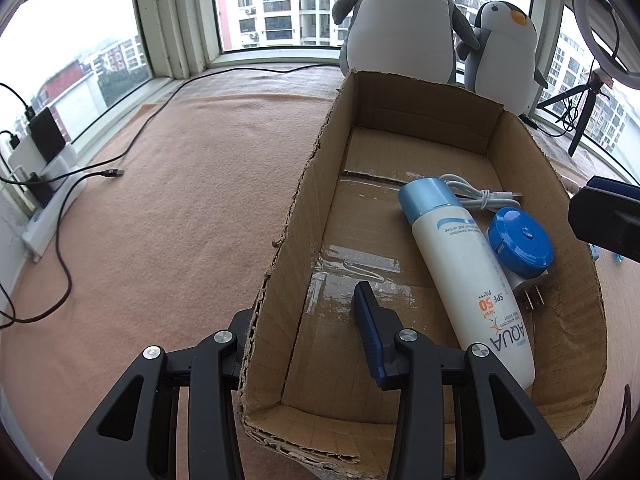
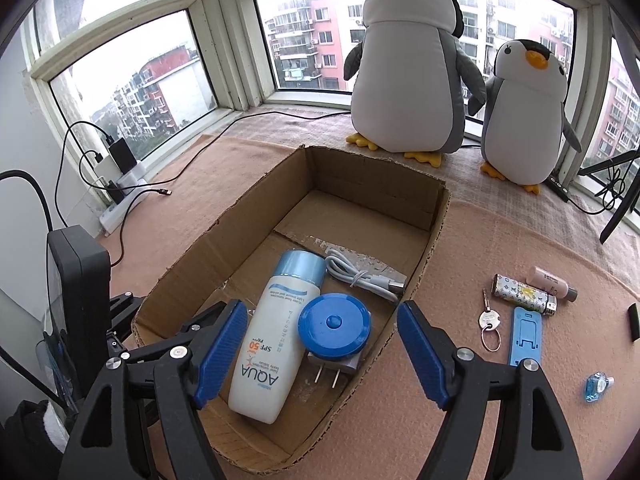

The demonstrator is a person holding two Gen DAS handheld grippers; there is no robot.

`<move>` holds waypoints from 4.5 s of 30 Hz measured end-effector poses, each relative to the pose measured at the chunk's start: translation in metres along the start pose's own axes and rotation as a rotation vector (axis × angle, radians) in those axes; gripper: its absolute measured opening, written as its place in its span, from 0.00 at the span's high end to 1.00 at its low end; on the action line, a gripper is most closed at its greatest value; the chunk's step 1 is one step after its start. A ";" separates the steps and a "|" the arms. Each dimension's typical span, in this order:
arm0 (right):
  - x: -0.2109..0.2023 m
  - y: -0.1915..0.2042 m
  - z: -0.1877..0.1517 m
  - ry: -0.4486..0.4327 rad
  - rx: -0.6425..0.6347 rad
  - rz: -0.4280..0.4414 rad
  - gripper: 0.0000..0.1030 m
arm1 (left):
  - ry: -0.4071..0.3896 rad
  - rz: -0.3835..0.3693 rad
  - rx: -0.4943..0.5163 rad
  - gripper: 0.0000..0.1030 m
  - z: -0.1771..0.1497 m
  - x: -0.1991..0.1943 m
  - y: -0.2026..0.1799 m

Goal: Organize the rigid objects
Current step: 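Withdraw the right gripper from the box toward the keys, then lower the right gripper onto the key ring and close on it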

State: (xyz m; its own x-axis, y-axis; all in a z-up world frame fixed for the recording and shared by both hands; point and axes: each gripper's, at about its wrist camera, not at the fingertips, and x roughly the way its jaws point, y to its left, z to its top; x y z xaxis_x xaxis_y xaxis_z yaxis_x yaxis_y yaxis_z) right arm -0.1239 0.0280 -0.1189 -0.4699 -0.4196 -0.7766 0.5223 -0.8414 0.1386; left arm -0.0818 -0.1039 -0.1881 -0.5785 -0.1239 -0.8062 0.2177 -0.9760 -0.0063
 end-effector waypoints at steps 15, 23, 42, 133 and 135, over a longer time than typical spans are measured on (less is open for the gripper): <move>-0.039 -0.082 -0.012 -0.054 0.188 -0.093 0.28 | 0.000 0.000 0.000 0.62 0.000 0.000 0.000; -0.042 -0.125 -0.031 -0.017 0.223 -0.183 0.28 | 0.000 0.000 0.000 0.62 0.000 0.000 -0.001; -0.003 -0.115 -0.043 0.068 0.071 -0.176 0.53 | 0.000 0.000 0.000 0.62 0.000 0.000 -0.001; 0.038 -0.171 -0.013 0.211 0.217 0.022 0.96 | -0.005 -0.063 -0.047 0.60 -0.001 0.002 0.007; 0.034 -0.171 -0.012 0.196 0.232 0.030 0.98 | -0.005 -0.063 -0.047 0.60 -0.001 0.002 0.007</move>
State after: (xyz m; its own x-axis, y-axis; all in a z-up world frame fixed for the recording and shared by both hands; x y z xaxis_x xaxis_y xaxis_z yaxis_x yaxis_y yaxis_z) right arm -0.2209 0.1615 -0.1765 -0.2989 -0.3905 -0.8707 0.3467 -0.8945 0.2822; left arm -0.0805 -0.1105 -0.1908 -0.5962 -0.0632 -0.8003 0.2170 -0.9725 -0.0849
